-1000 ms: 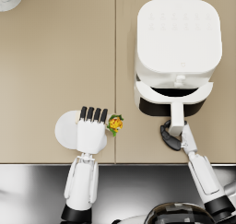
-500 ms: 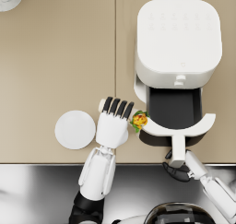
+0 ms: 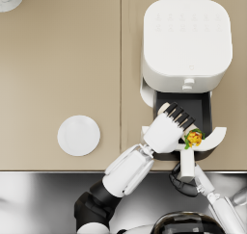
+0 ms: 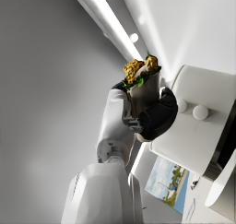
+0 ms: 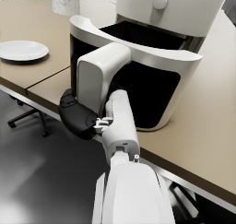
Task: Pick up the chicken rolls and place it into the air fryer
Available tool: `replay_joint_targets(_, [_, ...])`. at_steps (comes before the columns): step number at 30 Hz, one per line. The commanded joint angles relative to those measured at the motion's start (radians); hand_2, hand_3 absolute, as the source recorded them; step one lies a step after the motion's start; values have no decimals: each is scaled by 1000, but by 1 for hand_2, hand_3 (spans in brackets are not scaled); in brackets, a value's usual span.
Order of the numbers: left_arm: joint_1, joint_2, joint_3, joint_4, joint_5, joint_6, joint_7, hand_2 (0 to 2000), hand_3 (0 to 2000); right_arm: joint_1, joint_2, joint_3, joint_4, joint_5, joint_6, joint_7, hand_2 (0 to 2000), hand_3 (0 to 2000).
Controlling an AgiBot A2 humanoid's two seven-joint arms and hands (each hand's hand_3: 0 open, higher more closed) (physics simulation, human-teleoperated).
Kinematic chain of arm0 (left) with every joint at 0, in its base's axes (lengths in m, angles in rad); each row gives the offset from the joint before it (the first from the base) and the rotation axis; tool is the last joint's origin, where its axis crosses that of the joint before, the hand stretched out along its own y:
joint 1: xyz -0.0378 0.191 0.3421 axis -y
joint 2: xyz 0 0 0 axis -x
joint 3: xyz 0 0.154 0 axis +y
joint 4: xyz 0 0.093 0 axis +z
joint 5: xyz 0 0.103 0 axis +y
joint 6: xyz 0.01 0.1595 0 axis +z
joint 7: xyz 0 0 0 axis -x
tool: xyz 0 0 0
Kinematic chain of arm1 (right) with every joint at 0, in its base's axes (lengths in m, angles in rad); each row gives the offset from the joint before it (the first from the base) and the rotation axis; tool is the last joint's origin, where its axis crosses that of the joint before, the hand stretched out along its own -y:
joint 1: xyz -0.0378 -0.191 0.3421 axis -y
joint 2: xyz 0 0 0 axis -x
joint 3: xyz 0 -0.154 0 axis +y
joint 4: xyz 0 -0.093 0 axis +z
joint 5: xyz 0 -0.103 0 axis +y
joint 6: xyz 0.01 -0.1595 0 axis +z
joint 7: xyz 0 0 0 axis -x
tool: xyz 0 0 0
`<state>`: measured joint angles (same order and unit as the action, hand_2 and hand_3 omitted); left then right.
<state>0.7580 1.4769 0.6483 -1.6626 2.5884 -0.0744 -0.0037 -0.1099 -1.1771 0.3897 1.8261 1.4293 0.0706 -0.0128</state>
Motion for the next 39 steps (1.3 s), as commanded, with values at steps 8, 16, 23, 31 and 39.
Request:
replay_joint_targets(8, [71,92,-32,209,-3,4,1,2000,2000,-72,-53,-67,64,0,85,-9,2000,2000])
replay_joint_targets(16, [-71,1,-88,4,-2,42,2,0,0,-75,-65,-112,90,-2,204,-5,2000,2000])
replay_joint_targets(23, [-317,-249,-279,-345,-2,71,4,0,0,-48,-129,365,140,-1,231,3,2000,2000])
replay_joint_targets(31, [-441,-326,-406,-398,-3,74,4,0,0,18,-284,133,78,0,260,-2,2000,2000])
replay_joint_targets(39, [-518,-350,-691,-397,-3,74,4,0,0,24,-313,-240,-58,6,328,-14,2000,2000])
